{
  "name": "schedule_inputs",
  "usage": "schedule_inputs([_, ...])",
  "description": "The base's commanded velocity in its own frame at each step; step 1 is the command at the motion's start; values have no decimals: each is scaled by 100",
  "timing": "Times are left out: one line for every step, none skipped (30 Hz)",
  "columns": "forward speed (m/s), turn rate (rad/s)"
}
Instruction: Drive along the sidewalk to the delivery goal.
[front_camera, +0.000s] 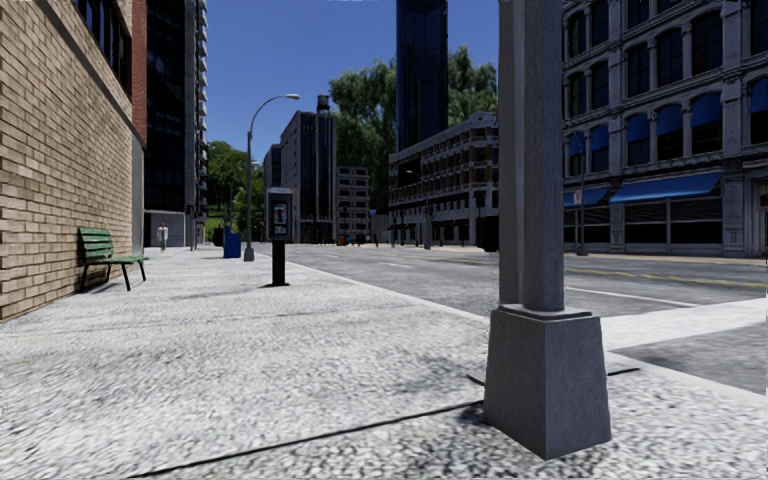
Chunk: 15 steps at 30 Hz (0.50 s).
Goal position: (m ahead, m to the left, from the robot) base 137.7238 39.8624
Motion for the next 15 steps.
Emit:
schedule_inputs([200,68])
schedule_inputs([200,68])
schedule_inputs([200,68])
schedule_inputs([200,68])
schedule_inputs([200,68])
schedule_inputs([200,68])
schedule_inputs([200,68])
schedule_inputs([200,68])
schedule_inputs([200,68])
schedule_inputs([200,68])
schedule_inputs([200,68])
schedule_inputs([200,68])
schedule_inputs([200,68])
schedule_inputs([200,68])
schedule_inputs([200,68])
